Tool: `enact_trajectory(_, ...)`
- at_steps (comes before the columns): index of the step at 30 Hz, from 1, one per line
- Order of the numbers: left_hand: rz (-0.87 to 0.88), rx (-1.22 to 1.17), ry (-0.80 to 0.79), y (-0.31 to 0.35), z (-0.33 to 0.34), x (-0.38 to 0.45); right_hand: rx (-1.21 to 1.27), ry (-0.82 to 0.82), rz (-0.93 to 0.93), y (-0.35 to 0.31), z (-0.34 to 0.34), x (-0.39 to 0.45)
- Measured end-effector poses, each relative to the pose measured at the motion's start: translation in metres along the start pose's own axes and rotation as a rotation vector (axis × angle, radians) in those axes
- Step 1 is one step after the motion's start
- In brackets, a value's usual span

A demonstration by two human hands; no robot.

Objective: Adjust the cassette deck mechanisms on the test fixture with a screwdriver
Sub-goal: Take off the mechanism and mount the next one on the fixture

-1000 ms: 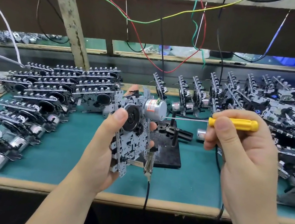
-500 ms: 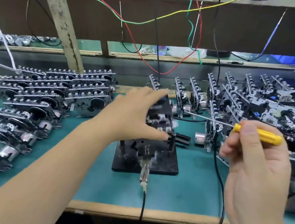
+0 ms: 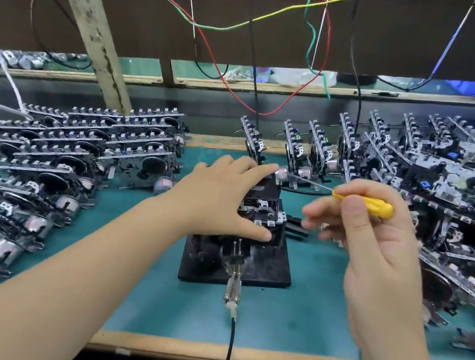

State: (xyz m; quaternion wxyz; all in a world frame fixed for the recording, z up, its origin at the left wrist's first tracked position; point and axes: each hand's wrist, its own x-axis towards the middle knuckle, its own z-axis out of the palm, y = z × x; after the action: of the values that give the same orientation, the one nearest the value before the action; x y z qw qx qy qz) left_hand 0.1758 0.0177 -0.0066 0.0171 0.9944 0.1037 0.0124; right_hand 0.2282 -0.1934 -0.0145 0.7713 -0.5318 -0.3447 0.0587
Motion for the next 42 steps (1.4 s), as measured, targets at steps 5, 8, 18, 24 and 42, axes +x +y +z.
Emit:
enact_trajectory(5,-0.005,-0.021,-0.008,-0.001,0.001,0.001,-0.076,-0.048,-0.015,0.010,0.005,0.004)
enact_trajectory(8,0.000,-0.053,-0.014,0.001,-0.002,0.001,-0.258,-0.116,0.022,0.020,0.010,0.004)
enact_trajectory(18,0.011,-0.430,0.267,-0.026,0.033,-0.071,-0.760,-0.373,0.074,0.034,0.011,0.009)
enact_trajectory(24,-0.047,-0.685,0.454,-0.002,0.059,-0.063,-0.682,-0.403,0.064,0.040,0.010,0.006)
enact_trajectory(42,-0.246,-1.274,0.477,-0.014,0.070,-0.039,-0.700,-0.462,0.068,0.074,0.010,0.021)
